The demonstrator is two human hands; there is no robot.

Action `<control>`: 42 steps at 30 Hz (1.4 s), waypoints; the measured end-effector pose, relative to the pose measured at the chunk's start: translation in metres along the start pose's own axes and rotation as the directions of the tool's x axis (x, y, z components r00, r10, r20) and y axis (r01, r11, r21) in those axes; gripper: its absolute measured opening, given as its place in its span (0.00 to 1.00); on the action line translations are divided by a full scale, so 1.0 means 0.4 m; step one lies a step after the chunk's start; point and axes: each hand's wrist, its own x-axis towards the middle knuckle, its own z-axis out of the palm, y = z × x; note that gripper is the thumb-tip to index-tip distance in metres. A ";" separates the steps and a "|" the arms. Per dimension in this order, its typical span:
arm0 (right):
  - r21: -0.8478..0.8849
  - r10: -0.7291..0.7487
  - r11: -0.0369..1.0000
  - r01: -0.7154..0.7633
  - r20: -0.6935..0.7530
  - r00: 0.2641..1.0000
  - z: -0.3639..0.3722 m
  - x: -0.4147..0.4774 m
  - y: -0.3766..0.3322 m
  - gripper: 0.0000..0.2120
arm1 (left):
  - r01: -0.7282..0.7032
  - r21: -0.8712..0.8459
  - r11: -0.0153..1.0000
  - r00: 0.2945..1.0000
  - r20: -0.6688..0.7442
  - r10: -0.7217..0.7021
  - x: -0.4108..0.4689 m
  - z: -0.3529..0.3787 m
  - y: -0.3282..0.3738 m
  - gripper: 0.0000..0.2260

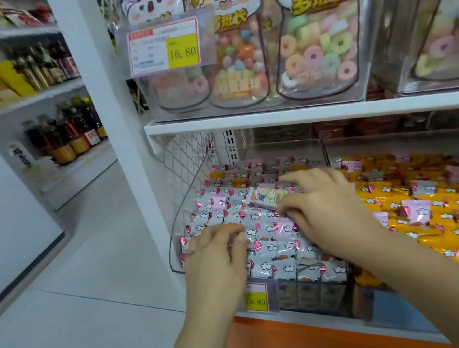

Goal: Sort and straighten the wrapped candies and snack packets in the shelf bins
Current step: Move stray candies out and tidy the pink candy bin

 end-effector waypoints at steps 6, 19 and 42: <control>-0.098 0.017 0.995 0.005 0.217 0.976 0.006 -0.001 -0.015 0.16 | -0.043 0.273 0.961 0.968 0.249 -0.028 -0.015 0.019 0.061 0.22; 0.396 0.184 0.902 -0.172 0.008 0.983 -0.018 0.013 -0.013 0.05 | -0.060 0.364 0.929 0.959 0.279 -0.047 -0.022 0.037 0.067 0.39; 0.673 0.144 0.719 -0.174 0.101 0.984 -0.052 -0.003 -0.064 0.05 | -0.047 0.025 0.999 0.990 -0.130 0.050 -0.001 -0.009 0.050 0.21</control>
